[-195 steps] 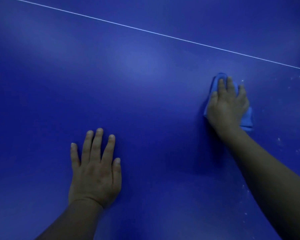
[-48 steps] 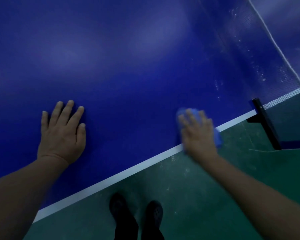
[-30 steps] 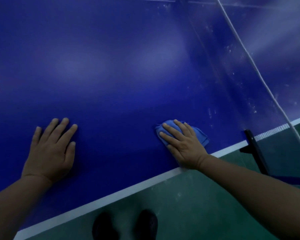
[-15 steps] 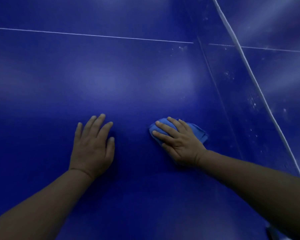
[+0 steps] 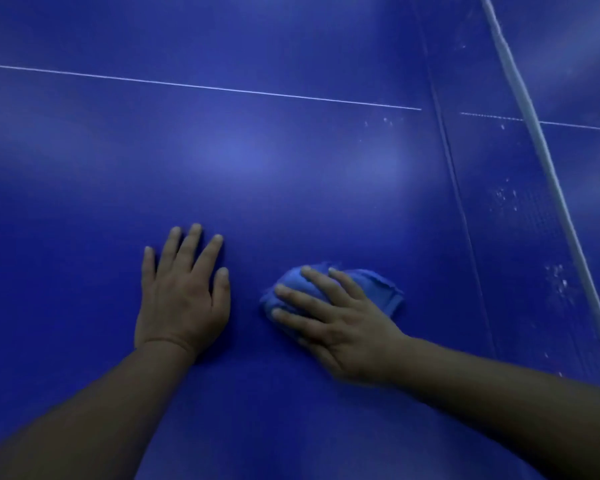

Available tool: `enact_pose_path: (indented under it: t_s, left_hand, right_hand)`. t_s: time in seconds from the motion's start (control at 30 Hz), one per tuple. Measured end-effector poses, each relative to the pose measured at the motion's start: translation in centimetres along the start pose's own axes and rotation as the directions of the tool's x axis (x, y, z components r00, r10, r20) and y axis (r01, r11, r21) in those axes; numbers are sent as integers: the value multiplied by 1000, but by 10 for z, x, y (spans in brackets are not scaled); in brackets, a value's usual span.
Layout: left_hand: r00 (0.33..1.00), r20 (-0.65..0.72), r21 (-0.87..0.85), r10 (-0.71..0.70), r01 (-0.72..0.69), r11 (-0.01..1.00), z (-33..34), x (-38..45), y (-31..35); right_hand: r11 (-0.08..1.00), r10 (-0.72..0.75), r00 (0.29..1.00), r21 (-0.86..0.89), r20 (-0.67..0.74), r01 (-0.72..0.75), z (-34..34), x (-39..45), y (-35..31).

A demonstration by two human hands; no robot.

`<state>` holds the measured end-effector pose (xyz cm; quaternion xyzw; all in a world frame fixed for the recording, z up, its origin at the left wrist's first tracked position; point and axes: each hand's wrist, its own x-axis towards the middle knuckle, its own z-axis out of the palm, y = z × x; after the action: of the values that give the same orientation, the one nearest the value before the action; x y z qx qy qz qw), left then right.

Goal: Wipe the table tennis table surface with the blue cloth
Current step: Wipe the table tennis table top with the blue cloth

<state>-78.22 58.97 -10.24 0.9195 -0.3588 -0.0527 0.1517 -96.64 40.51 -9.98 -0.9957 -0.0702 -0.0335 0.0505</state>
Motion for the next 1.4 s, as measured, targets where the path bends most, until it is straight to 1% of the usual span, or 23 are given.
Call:
enact_pose_path:
  t_s: [0.07,0.1,0.13,0.2,0.23,0.27,0.4,0.43,0.47,0.53,0.57,0.67,0.73,0.8,0.93,0.97,1.0,1.13,1.17,1.2,1.27,1.37,1.4]
  left_hand:
    - [1000,-1,-4,4,-4,1000,2,2,0]
    - [1000,-7,-1,10,-10,1000,3,2,0]
    - [1000,-14,4,13,-13,1000,4,2,-1]
    - [1000,-23,19,8,-8,1000,4,4,-2]
    - [1000,-21,28,8,-7,1000,4,4,-2]
    - [1000,-18,36,10,-9,999,5,5,-1]
    - [999,-35,47,11,-10,999,3,6,1]
    - [999,-41,54,14,-12,998,3,6,1]
    - [999,-47,57,19,-16,998,3,6,1]
    - [998,-63,57,30,-27,998,3,6,1]
    - [997,-71,63,32,-28,998,3,7,0]
    - [997,-74,86,38,-32,996,4,8,0]
    - [997,-67,89,35,-29,996,3,7,1]
    - [998,-62,84,33,-28,996,2,7,1]
    - [999,-34,71,28,-25,997,2,8,1]
    - [999,-32,68,27,-25,997,2,8,1]
    - [999,-31,64,27,-25,998,2,8,1]
    - [999,-29,50,25,-23,998,2,9,2]
    - [999,-23,55,24,-23,998,2,9,2]
    - [1000,-18,62,23,-22,998,2,9,3]
    - [1000,-11,81,25,-24,996,2,9,2]
    - [1000,-1,75,31,-31,997,2,11,1]
    - [1000,-1,76,32,-31,997,2,11,1]
  right_hand:
    - [994,-102,995,-31,-19,101,-3,18,38]
    - [998,-26,997,-66,-69,21,1,37,67]
    - [986,132,986,-93,-102,-141,-1,61,96]
    - [874,473,871,-55,-131,-483,-9,96,131]
    - [824,557,817,-29,-147,-566,-6,102,127]
    - [812,572,803,-21,-166,-583,-4,101,111]
    - [965,257,964,-32,-75,-259,0,64,60]
    - [962,265,961,-41,-84,-269,1,63,67]
    - [930,360,926,-41,-115,-366,1,68,77]
    - [794,596,786,-25,-168,-607,2,90,90]
    - [766,632,755,-10,-173,-643,4,110,87]
    - [838,543,826,34,-151,-544,17,188,72]
    - [838,543,829,32,-133,-544,13,229,94]
    - [727,684,727,-22,-50,-686,4,233,144]
    - [249,964,245,28,-99,-968,-15,164,213]
    - [198,977,193,41,-92,-979,-18,157,203]
    - [219,973,216,31,-79,-975,-17,159,185]
    - [576,816,576,18,48,-818,-8,225,150]
    - [624,780,622,-2,66,-781,-9,239,164]
    - [630,776,626,-43,76,-775,-10,245,186]
    - [538,842,538,-102,35,-837,-12,224,229]
    - [272,956,274,-34,-106,-962,-18,148,246]
    - [226,967,225,-6,-118,-974,-17,131,236]
